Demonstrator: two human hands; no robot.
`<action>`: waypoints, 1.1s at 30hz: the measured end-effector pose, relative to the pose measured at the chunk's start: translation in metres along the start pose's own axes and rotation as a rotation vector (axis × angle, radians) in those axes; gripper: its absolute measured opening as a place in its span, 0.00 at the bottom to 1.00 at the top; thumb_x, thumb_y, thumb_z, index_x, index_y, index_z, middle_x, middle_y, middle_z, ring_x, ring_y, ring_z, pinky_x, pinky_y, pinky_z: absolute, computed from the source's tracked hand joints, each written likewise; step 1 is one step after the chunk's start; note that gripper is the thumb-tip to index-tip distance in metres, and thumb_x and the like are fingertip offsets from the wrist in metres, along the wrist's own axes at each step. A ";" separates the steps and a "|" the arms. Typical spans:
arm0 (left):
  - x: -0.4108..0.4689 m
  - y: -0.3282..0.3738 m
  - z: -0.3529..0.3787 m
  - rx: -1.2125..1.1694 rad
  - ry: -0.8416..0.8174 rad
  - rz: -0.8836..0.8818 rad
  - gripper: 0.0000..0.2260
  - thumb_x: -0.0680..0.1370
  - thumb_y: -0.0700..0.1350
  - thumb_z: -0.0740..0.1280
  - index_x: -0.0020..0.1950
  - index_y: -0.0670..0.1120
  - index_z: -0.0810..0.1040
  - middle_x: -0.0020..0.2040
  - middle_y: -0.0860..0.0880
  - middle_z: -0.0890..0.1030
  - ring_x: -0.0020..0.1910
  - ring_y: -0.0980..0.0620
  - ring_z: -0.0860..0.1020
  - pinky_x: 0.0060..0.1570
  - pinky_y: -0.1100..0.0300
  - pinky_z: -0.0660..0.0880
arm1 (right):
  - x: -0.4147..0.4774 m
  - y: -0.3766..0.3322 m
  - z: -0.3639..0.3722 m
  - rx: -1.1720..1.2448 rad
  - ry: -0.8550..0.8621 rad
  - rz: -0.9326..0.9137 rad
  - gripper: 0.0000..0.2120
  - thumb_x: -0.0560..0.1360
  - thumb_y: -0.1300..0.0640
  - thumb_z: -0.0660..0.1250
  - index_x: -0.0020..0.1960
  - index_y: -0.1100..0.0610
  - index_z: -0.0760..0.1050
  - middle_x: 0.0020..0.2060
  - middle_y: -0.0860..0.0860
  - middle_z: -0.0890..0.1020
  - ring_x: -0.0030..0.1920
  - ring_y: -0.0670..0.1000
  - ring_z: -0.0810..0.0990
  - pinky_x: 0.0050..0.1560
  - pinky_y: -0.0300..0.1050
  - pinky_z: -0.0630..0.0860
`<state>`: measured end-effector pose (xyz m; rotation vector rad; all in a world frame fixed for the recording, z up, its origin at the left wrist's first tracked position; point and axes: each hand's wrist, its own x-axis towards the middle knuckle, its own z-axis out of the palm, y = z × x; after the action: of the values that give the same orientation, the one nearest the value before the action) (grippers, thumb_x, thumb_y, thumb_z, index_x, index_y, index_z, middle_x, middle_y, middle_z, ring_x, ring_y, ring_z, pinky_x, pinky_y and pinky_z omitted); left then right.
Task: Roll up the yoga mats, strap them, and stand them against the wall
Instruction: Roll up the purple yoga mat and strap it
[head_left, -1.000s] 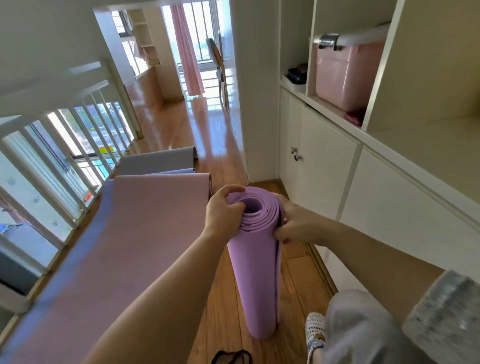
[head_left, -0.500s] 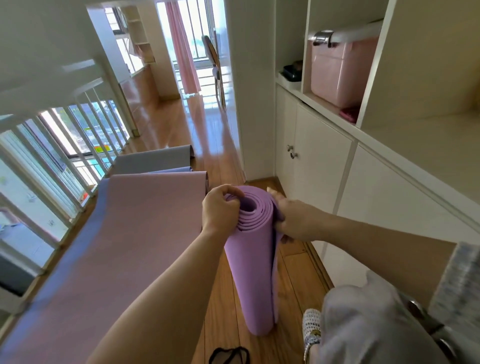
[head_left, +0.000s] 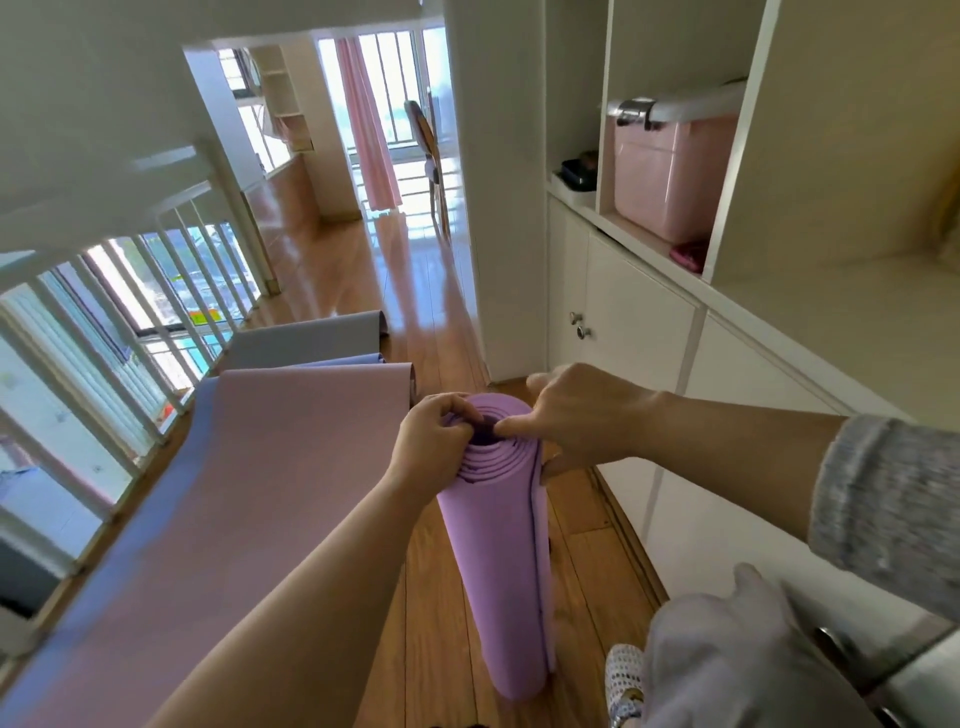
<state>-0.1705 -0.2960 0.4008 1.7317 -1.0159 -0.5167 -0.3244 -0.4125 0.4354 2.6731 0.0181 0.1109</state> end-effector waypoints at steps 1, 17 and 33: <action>-0.004 0.000 -0.001 -0.008 0.021 0.007 0.14 0.73 0.29 0.64 0.36 0.47 0.79 0.52 0.47 0.80 0.53 0.46 0.79 0.57 0.47 0.77 | 0.000 -0.004 0.001 -0.002 0.043 0.000 0.30 0.67 0.32 0.69 0.62 0.48 0.74 0.42 0.51 0.81 0.39 0.48 0.70 0.34 0.42 0.73; -0.105 0.049 -0.076 0.525 0.251 0.515 0.06 0.72 0.38 0.66 0.40 0.48 0.77 0.64 0.46 0.72 0.62 0.47 0.71 0.60 0.63 0.67 | 0.021 -0.078 -0.048 0.540 0.379 0.104 0.28 0.68 0.53 0.77 0.65 0.57 0.73 0.70 0.63 0.62 0.61 0.66 0.74 0.58 0.53 0.77; -0.113 -0.057 -0.110 1.138 0.360 0.695 0.16 0.75 0.48 0.64 0.59 0.43 0.76 0.64 0.42 0.74 0.71 0.35 0.63 0.61 0.38 0.70 | 0.092 -0.152 0.008 0.706 0.683 0.232 0.28 0.67 0.52 0.78 0.63 0.60 0.75 0.66 0.63 0.67 0.65 0.61 0.69 0.64 0.44 0.73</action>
<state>-0.1294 -0.1349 0.3779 2.0696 -1.6724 0.9709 -0.2309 -0.2770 0.3669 3.1523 -0.0458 1.2956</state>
